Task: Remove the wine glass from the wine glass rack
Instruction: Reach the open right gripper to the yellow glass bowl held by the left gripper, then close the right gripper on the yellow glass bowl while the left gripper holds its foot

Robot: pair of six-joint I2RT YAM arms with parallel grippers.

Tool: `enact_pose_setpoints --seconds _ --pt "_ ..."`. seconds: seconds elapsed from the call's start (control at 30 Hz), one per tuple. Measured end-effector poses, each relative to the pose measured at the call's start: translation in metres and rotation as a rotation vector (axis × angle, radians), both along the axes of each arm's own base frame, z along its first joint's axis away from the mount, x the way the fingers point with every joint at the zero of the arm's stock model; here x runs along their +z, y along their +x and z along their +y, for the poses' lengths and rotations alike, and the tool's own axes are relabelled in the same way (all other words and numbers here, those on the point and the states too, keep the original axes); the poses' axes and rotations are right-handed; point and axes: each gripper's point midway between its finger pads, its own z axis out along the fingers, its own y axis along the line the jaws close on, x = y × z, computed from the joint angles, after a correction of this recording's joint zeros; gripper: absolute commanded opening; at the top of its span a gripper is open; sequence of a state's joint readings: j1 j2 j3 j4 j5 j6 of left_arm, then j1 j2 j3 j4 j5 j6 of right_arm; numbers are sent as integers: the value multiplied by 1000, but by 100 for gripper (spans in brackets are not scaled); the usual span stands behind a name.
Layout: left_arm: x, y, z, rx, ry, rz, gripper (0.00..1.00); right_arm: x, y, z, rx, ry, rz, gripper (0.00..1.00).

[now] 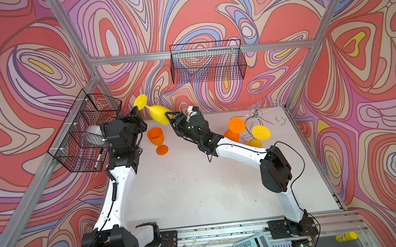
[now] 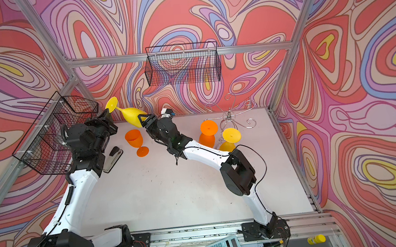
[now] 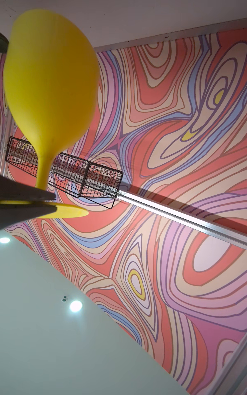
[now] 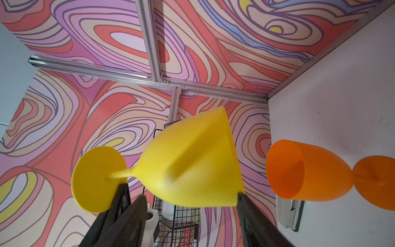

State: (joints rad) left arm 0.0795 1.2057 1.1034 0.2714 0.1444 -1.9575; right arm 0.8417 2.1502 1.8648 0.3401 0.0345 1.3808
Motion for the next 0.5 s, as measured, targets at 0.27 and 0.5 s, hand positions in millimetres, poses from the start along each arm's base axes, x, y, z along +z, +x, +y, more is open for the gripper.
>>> enact_pose_setpoints --seconds 0.27,0.5 --pt "-10 1 6 32 -42 39 0 -5 13 -6 43 30 -41 67" --pt "-18 1 7 34 -75 72 0 -15 19 -16 62 27 -85 65"
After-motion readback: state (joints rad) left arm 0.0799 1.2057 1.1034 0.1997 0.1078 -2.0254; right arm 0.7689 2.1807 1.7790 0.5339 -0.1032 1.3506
